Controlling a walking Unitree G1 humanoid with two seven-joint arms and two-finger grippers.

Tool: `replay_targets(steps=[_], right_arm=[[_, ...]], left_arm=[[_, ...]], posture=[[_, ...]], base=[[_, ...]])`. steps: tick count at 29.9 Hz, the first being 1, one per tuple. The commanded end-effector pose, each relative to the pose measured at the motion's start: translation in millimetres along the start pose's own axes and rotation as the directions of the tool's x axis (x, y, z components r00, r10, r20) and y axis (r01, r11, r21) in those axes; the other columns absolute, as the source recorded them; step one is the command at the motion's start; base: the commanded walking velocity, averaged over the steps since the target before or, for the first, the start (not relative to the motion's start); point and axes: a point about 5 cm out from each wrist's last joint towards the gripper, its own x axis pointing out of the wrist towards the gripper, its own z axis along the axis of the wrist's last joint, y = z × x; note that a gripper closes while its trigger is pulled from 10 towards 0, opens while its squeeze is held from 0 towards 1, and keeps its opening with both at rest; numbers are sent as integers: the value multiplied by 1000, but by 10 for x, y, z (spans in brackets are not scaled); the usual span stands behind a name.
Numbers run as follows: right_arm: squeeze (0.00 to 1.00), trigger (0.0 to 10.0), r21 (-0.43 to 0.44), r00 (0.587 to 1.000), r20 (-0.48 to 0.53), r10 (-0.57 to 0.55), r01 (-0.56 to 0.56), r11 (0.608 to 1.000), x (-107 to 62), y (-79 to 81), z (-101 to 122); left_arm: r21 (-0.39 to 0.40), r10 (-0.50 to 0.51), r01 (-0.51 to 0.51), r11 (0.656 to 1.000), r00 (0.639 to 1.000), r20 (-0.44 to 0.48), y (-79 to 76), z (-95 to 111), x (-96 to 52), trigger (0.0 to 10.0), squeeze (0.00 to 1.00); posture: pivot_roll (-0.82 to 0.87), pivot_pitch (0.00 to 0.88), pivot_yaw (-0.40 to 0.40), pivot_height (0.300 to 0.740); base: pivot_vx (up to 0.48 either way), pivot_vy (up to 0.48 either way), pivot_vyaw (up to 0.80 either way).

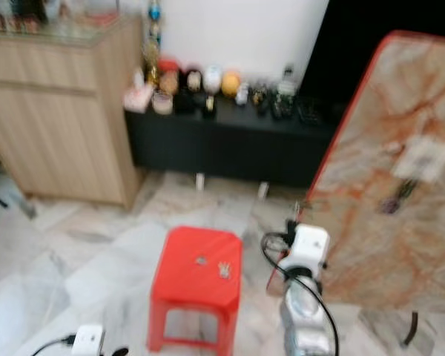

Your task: Hang keys on a hook

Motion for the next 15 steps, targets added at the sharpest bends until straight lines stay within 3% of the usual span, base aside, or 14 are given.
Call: replay_targets(steps=[1,15], right_arm=[[0,10000,-11,999,14,-31,31,999,11,-109,33],[0,10000,-6,999,13,-34,34,999,-23,-89,16]], left_arm=[[-4,-24,23,1000,1000,-11,-90,-36,2,10000,0],[-7,-20,20,1000,1000,-9,-69,-45,-7,10000,0]], posture=[[46,0,-85,740],[42,0,-79,740]], base=[[0,-472,0],[0,-472,0]])
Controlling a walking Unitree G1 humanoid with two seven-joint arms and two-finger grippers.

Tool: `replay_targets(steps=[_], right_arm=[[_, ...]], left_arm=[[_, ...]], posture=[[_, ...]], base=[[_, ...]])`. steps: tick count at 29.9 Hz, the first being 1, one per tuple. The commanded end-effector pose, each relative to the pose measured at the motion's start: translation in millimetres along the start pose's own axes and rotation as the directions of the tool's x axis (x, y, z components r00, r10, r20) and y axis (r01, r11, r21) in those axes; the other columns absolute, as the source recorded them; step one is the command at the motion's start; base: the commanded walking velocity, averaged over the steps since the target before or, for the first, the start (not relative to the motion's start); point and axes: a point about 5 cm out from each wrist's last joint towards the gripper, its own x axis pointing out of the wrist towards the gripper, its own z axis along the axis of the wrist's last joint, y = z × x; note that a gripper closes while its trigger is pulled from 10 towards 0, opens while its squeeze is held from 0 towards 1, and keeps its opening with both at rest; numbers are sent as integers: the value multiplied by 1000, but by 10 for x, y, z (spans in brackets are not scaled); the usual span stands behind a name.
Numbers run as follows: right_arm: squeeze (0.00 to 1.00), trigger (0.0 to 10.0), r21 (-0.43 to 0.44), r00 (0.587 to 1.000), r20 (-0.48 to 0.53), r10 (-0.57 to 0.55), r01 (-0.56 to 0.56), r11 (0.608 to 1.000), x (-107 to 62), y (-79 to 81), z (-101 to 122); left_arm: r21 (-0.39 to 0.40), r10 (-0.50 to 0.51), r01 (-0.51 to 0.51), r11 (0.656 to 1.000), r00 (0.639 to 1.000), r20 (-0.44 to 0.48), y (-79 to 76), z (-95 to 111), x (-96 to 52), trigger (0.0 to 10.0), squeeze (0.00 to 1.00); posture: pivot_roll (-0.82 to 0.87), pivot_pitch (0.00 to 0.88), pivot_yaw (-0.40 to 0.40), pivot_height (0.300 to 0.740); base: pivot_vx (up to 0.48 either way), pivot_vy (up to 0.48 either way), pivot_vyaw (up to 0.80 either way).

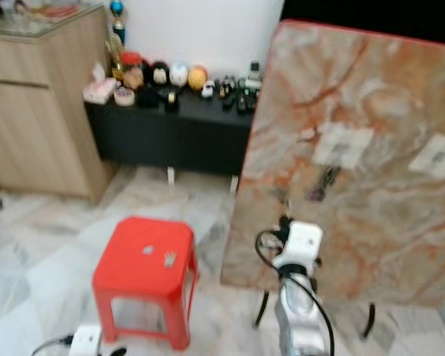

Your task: Hang keys on a hook

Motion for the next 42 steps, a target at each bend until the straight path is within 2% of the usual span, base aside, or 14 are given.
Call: replay_targets(steps=[1,17,30,38,42], right_arm=[[0,10000,-10,999,8,-42,42,999,-5,-125,20],[0,10000,-6,998,19,-57,57,998,-5,-125,41],[0,10000,-37,996,88,-15,18,999,136,-74,244],[0,10000,-31,996,85,-25,27,999,145,-78,246],[0,10000,-30,996,85,-36,39,999,149,-85,250]], left_arm=[[-5,-27,27,1000,1000,-4,-106,-17,10,10000,0],[2,-35,35,999,999,-2,-105,-2,15,10000,0],[-11,-21,21,1000,1000,-12,-82,-20,10,10000,0],[-37,-10,9,999,1000,-23,-78,-28,13,10000,0],[-35,-10,9,999,1000,-24,-75,-29,13,10000,0]], posture=[[42,0,-79,740],[41,0,-75,740],[37,0,-71,740],[34,0,-69,740],[35,0,-68,740]], base=[[0,-472,0],[0,-461,0],[0,0,0],[0,0,0],[0,339,0]])
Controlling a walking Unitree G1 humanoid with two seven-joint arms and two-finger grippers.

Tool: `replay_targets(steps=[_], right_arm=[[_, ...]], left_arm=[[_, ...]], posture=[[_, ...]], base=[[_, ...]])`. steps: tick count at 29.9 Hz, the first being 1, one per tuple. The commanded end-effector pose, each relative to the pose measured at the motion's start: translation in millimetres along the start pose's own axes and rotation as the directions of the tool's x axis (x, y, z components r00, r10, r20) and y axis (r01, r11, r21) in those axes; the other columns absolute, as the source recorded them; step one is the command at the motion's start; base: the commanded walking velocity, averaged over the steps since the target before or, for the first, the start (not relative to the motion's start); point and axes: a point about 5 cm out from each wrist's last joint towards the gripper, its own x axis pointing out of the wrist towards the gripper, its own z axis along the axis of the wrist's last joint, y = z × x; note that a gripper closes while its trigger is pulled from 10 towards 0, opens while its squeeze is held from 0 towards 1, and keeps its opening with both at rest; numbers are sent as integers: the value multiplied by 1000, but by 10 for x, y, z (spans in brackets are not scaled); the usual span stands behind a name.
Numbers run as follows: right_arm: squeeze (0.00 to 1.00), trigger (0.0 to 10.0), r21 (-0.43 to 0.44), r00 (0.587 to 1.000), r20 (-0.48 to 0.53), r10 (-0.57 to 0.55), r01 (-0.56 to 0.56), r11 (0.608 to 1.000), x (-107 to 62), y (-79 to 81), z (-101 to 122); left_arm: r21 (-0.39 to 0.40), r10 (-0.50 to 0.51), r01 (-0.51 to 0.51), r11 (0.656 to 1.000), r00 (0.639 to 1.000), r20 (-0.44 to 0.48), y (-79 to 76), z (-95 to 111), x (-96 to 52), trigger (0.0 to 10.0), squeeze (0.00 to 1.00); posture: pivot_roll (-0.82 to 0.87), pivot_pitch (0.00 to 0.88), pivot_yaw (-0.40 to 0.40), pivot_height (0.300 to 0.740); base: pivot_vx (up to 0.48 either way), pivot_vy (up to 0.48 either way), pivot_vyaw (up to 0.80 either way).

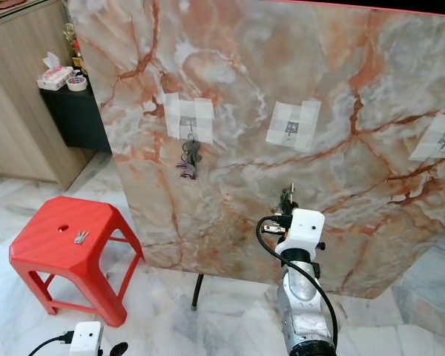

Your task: Hang keys on a hook

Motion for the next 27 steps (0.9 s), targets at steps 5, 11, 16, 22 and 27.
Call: replay_targets(steps=[5,11,16,22,27], right_arm=[[0,10000,-4,1000,16,-7,7,1000,81,8,77],[0,10000,-6,999,47,-2,3,1000,198,15,188],[0,10000,-17,997,80,-16,17,1000,368,-10,342],[0,10000,-11,996,87,-6,7,1000,536,-24,480],[0,10000,-25,997,80,23,-21,999,629,82,527]], left_arm=[[3,3,-3,1000,1000,-23,0,-40,-8,10000,0],[8,-2,2,1000,1000,-21,-12,-29,-2,10000,0],[9,-4,4,1000,1000,-19,-17,-15,5,10000,0],[11,-2,3,1000,1000,-18,-13,-7,7,10000,0],[15,-3,3,1000,1000,-18,-12,-2,10,10000,0]], posture=[[36,0,-67,740],[37,0,-63,740],[38,0,-60,740],[36,0,-58,740],[30,0,-55,740]], base=[[0,114,0],[0,0,0],[0,0,0],[0,0,0],[0,0,0]])
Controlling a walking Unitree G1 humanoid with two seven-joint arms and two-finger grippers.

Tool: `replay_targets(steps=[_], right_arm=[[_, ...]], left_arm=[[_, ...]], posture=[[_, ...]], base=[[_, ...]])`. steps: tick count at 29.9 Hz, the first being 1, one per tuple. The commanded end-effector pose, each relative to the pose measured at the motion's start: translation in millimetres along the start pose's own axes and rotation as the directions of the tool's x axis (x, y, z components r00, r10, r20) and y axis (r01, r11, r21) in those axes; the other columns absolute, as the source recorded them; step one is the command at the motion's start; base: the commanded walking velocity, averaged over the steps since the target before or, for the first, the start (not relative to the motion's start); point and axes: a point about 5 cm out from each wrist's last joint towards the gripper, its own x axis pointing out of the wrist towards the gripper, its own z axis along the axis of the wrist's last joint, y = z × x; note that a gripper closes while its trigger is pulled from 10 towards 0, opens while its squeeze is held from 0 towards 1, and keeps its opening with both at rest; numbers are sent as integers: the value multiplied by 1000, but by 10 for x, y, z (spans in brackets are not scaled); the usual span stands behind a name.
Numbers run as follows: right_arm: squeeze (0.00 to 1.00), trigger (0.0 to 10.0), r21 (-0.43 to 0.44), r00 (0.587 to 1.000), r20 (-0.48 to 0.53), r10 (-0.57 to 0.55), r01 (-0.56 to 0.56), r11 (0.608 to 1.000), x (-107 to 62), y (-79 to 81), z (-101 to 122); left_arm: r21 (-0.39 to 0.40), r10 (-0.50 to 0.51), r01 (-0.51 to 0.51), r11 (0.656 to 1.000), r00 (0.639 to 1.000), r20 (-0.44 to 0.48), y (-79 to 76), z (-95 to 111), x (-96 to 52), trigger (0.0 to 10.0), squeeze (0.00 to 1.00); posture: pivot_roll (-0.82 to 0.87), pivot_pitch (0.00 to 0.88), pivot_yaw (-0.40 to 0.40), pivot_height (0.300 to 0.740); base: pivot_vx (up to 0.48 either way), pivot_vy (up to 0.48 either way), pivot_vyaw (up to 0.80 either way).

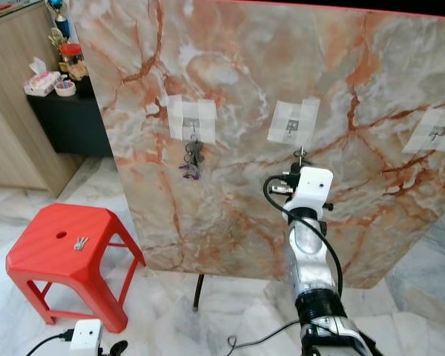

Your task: Hang keys on a hook

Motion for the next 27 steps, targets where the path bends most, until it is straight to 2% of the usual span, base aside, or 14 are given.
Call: replay_targets(steps=[1,8,27], right_arm=[[0,10000,1,1000,15,7,-7,1000,50,25,52],[0,10000,24,999,51,8,-9,1000,171,68,196],[0,10000,29,997,70,12,-14,999,228,78,255]], left_arm=[[9,-4,4,1000,1000,-23,-17,-28,0,10000,0],[11,-1,2,1000,1000,-21,-3,-26,-2,10000,0],[13,0,0,1000,1000,-20,1,-19,0,10000,0]], posture=[[38,0,-56,740],[41,0,-52,740],[44,0,-52,740]], base=[[0,0,0],[0,0,0],[0,0,0]])
